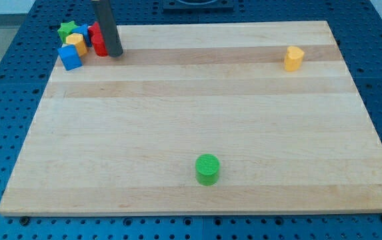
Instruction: Move the yellow heart towards the group of blocks
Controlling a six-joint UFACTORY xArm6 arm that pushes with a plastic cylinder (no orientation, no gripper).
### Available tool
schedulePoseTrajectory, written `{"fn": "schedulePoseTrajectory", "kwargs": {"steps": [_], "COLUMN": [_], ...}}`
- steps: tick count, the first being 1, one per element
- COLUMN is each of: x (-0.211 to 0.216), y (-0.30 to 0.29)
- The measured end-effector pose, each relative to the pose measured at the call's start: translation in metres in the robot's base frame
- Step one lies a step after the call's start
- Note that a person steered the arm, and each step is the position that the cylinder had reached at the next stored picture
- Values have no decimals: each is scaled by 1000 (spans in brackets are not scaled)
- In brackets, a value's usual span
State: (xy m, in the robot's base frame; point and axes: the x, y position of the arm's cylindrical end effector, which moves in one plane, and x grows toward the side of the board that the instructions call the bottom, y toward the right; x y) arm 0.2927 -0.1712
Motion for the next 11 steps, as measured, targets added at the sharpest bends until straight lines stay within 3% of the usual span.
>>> {"fn": "schedulePoseTrajectory", "kwargs": {"steps": [1,5,7,8,9,10,11], "x": [40,119,116,80,32,25,25], "y": [40,261,379,441,464,435,371]}}
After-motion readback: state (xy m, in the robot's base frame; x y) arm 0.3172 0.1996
